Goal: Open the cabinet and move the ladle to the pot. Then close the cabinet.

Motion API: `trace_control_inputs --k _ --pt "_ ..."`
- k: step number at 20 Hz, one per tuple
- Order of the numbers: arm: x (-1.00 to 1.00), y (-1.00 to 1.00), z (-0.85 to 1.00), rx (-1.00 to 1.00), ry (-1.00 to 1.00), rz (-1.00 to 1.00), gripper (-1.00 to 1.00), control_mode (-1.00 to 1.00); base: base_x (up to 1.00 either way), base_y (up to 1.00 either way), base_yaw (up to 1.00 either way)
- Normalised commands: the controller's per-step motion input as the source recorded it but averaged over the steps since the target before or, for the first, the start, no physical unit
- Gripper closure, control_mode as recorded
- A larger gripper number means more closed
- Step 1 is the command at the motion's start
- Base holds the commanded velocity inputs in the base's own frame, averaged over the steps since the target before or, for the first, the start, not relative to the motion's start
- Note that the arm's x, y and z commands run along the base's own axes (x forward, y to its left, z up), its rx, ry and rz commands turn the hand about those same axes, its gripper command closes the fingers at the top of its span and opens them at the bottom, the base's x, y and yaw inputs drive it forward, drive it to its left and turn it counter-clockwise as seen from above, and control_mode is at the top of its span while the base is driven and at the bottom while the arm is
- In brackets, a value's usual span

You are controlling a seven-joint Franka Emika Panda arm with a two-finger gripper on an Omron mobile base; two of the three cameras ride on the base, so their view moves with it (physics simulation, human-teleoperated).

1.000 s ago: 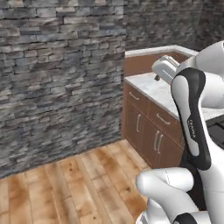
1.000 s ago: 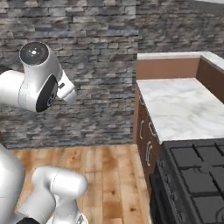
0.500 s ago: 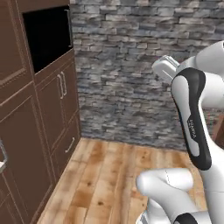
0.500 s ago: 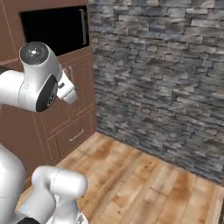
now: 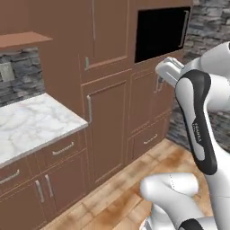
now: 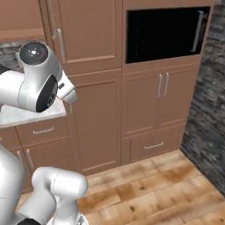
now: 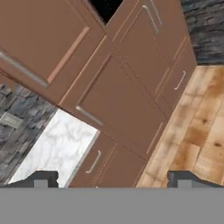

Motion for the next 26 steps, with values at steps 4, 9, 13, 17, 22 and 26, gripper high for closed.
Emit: trace_control_inputs --k 4,9,13,17,22,26 --pt "0.0 0.0 0.0 0.0 0.0 0.0 -1.0 1.0 0.0 -0.04 0.88" --pt "0.0 0.0 0.0 0.0 0.0 0.0 -1.0 1.0 0.0 -0.03 0.78" --pt "0.0 0.0 0.0 0.0 0.0 0.0 -1.0 1.0 0.16 0.0 0.3" --pt "0.0 0.0 0.0 0.0 0.0 0.0 -1.0 1.0 0.73 -0.12 0.04" --pt "0.0 0.0 0.0 0.0 0.0 0.0 -1.0 1.0 0.67 -0.12 0.03" --pt "0.0 0.0 0.0 0.0 0.0 0.0 -1.0 1.0 0.51 0.06 0.0"
